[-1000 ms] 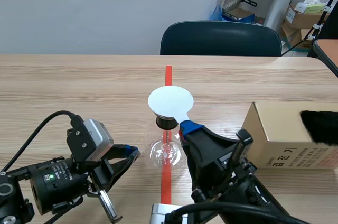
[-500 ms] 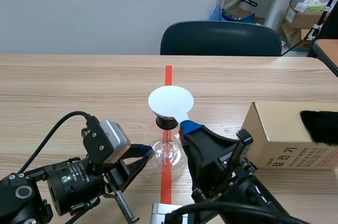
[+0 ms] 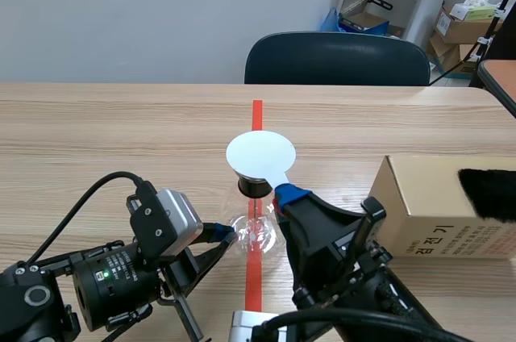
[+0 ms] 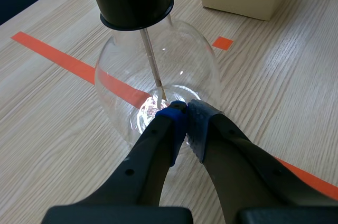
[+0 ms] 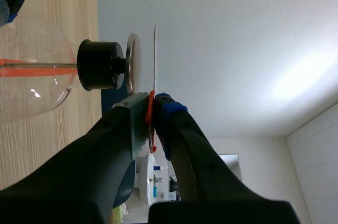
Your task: Do the electroscope experiment
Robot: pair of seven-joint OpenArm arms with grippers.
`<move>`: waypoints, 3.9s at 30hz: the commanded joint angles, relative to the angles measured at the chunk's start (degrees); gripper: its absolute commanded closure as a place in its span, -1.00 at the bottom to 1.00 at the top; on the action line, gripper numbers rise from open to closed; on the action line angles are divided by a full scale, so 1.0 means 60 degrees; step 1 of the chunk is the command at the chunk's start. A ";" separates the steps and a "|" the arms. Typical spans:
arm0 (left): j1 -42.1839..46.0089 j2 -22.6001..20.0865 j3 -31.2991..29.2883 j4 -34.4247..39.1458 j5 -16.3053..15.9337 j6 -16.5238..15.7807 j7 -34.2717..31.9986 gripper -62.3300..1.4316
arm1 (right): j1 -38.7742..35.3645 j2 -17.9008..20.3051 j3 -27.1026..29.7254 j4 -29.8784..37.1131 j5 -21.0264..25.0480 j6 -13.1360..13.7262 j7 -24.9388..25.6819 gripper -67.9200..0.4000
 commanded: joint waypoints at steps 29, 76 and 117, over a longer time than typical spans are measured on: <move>0.0076 -0.0426 0.0007 0.0197 -0.0058 0.0277 -0.0160 0.92 | 0.0036 0.0102 0.0062 0.0069 -0.0007 -0.0073 -0.6375 0.94; 0.0127 -0.1220 -0.0011 0.0197 -0.0718 0.0871 -0.0229 0.92 | 0.0036 0.0102 0.0062 0.0069 -0.0007 -0.0073 0.0055 0.94; 0.0127 -0.1220 -0.0011 0.0197 -0.0714 0.0834 -0.0233 0.92 | 0.0036 0.0102 0.0062 0.0069 -0.0007 -0.0073 -0.4666 0.94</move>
